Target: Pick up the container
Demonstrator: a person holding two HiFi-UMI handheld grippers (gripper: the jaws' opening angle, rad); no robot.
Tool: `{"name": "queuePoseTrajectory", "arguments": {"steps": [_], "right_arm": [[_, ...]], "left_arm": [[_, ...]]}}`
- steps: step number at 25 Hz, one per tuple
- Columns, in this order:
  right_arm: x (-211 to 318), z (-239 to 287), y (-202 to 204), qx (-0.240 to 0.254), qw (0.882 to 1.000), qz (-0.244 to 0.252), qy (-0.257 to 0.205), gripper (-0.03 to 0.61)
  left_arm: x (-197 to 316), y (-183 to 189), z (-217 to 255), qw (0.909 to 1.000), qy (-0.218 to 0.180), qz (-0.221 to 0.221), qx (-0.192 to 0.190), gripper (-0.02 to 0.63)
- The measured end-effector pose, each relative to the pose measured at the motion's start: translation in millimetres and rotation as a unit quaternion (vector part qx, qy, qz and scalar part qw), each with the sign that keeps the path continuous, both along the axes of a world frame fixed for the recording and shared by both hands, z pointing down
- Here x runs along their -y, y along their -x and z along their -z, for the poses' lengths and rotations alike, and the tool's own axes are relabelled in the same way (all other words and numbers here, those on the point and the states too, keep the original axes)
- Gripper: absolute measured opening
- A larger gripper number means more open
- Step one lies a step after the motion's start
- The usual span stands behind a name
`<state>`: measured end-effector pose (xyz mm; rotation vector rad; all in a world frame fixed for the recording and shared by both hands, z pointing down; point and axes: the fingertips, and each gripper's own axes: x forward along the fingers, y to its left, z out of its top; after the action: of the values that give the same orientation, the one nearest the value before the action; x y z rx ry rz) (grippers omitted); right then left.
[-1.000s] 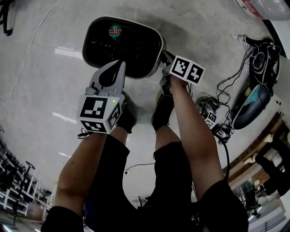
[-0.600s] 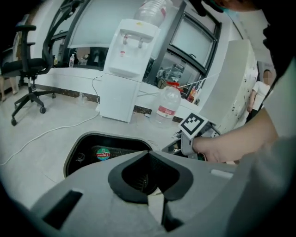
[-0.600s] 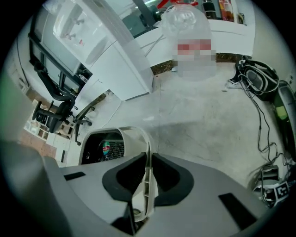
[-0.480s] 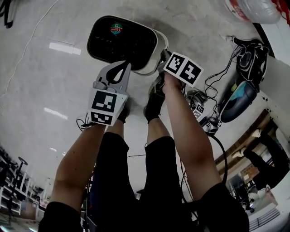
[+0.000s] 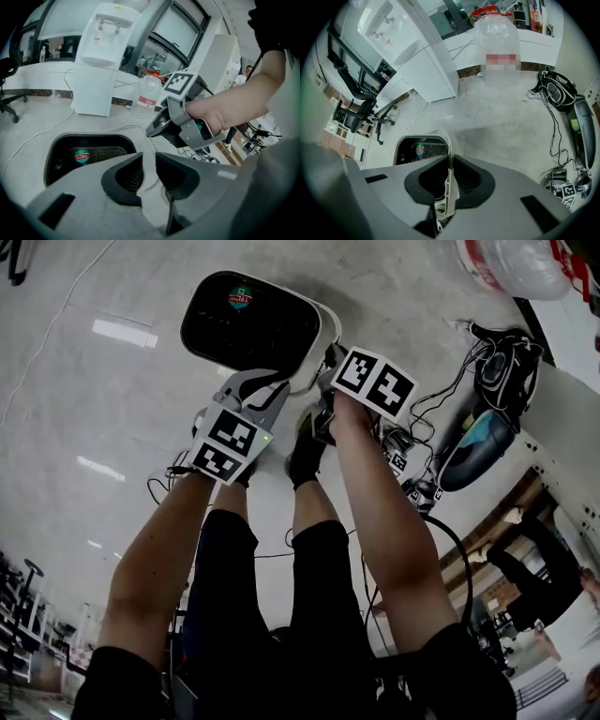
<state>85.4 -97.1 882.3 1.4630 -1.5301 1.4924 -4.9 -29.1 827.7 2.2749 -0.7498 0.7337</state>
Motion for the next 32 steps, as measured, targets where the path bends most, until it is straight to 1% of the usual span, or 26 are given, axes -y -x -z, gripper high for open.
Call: {"name": "queuePoseTrajectory", "arguments": {"steps": [1,2,4,6,7,11,13,17,20,22,26,28,32], "right_arm": [[1,2,1,0.0,1.0,0.001,0.001,0.038],[0,3,2,0.001,1.0,0.002,0.001,0.037],[-1,5,2,0.001,1.0,0.005,0.002,0.037],[-1,6,3,0.003,1.0,0.009,0.002,0.035],[0,7,4,0.005,1.0,0.01,0.001,0.035],[-1,10,5,0.011,1.0,0.012,0.001,0.034],[0,12,6,0.015,1.0,0.012,0.004,0.034],[2,17,9,0.034,0.999,0.024,0.007,0.028],[5,29,17,0.053,0.997,0.048,-0.002,0.028],[8,39,26,0.071,0.995,0.068,-0.014,0.028],[13,62,44,0.104,0.99,0.089,-0.033,0.035],[16,71,46,0.1,0.988,0.104,-0.046,0.035],[22,89,44,0.091,0.983,0.137,-0.082,0.035]], "left_arm": [[-4,-7,-4,0.9999,0.008,-0.012,-0.004,0.116],[-10,-15,-10,0.9995,0.017,-0.026,-0.005,0.163],[-25,-31,-26,0.9975,0.027,-0.065,0.007,0.179],[-39,-42,-43,0.9939,0.034,-0.101,0.028,0.179],[-42,-45,-51,0.9925,0.037,-0.11,0.038,0.179],[-45,-51,-72,0.9907,0.04,-0.11,0.068,0.171],[-44,-52,-78,0.9902,0.031,-0.111,0.079,0.101],[-43,-51,-71,0.9884,0.014,-0.129,0.079,0.072],[-41,-44,-58,0.9895,0.009,-0.127,0.069,0.07],[-38,-37,-48,0.991,-0.001,-0.118,0.062,0.069],[-30,-17,-26,0.9958,-0.022,-0.074,0.051,0.071],[-25,-6,-16,0.9973,-0.029,-0.048,0.049,0.071],[-16,16,-1,0.9976,-0.04,-0.002,0.056,0.071]]}}
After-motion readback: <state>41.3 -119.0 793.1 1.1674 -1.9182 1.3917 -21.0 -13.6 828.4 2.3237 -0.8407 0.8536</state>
